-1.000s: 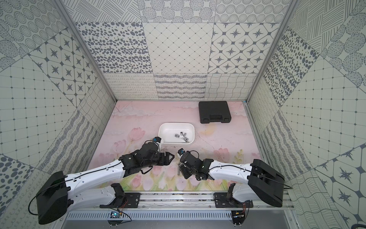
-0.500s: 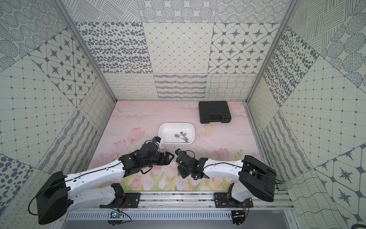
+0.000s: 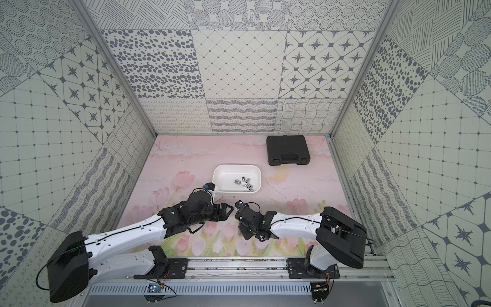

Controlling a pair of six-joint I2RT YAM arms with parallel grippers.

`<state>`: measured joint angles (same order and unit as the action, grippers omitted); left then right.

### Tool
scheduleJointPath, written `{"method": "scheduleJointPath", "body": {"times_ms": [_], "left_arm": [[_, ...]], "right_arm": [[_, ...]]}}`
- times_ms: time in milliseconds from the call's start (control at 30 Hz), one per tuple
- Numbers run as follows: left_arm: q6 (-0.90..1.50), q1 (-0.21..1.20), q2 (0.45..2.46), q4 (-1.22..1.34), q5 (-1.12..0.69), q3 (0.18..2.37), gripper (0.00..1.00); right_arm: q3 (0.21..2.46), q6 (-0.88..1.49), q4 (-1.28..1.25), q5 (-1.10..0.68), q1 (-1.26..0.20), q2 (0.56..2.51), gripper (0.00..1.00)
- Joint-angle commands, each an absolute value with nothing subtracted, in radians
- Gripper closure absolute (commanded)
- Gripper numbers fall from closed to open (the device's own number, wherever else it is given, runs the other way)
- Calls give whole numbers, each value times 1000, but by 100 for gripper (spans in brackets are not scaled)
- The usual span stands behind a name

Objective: Put the socket on the desktop into the storage box
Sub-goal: Pick up the socket head from the center of the board.

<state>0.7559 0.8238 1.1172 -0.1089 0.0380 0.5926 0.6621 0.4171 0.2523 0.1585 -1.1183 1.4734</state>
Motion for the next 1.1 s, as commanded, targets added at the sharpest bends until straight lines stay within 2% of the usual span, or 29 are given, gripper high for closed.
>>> {"method": "scheduleJointPath", "body": {"times_ms": [0, 533, 900, 1067], "left_arm": [[747, 831, 1111, -102, 57, 597, 14], [748, 831, 1115, -101, 57, 597, 14], [748, 831, 1111, -103, 58, 597, 14], [747, 831, 1110, -104, 61, 597, 14]], "right_arm": [[680, 434, 257, 183, -1126, 1476, 65], [691, 430, 255, 170, -1126, 1501, 71], [699, 430, 260, 178, -1126, 1514, 71], [701, 430, 263, 175, -1126, 1523, 77]]}}
